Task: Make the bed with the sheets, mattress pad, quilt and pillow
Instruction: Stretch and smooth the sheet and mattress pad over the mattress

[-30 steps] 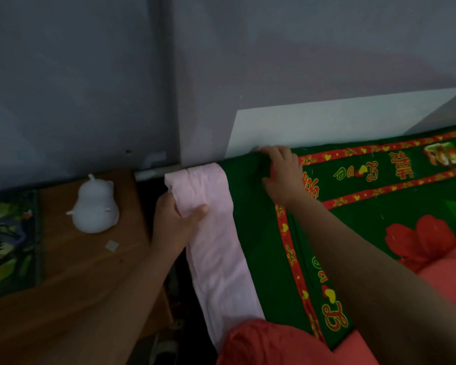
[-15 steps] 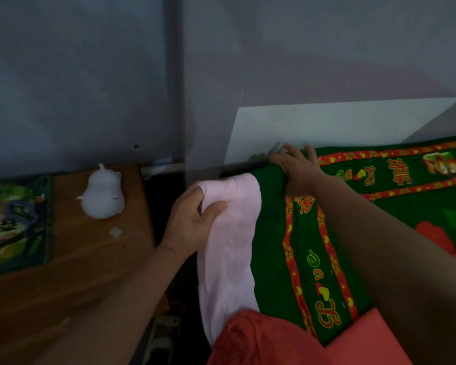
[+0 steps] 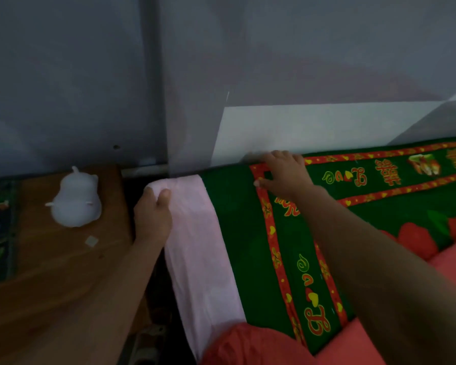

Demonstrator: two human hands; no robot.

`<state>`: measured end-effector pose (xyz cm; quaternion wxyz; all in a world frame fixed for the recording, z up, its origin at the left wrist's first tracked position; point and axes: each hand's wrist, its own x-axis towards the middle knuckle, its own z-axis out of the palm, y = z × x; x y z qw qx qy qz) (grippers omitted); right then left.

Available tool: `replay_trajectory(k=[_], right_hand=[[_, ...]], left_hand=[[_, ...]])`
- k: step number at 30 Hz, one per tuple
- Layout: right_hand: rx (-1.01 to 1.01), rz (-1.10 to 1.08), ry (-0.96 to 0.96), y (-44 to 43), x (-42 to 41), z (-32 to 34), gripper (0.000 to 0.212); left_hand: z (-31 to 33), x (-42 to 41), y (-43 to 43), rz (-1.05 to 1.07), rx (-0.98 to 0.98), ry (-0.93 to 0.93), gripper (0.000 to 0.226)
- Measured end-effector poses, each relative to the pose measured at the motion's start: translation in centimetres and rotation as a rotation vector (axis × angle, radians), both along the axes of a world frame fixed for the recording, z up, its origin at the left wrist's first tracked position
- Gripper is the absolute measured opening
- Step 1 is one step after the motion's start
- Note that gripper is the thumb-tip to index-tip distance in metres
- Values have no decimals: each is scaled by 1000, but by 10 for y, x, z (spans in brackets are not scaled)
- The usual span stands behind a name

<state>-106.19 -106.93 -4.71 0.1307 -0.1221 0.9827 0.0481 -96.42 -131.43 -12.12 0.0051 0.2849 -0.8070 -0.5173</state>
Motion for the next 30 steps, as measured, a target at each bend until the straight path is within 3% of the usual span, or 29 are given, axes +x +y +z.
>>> replay_trajectory(k=[7, 16, 23, 26, 30], right_hand=[[-67, -405, -238, -18, 12, -69, 86], [-67, -474, -299, -27, 5, -109, 90], [-81, -492, -359, -26, 2, -104, 90], [-158, -470, -365, -18, 7, -86, 84], [-209, -437, -327, -8, 35, -70, 78]], left_hand=[[-51, -24, -8, -45, -73, -212, 37], [-80, -32, 4, -80, -55, -285, 31], [-93, -31, -1, -158, -12, -293, 33], [-81, -26, -9, -152, 60, -321, 52], [-53, 0, -10, -108, 343, -374, 89]])
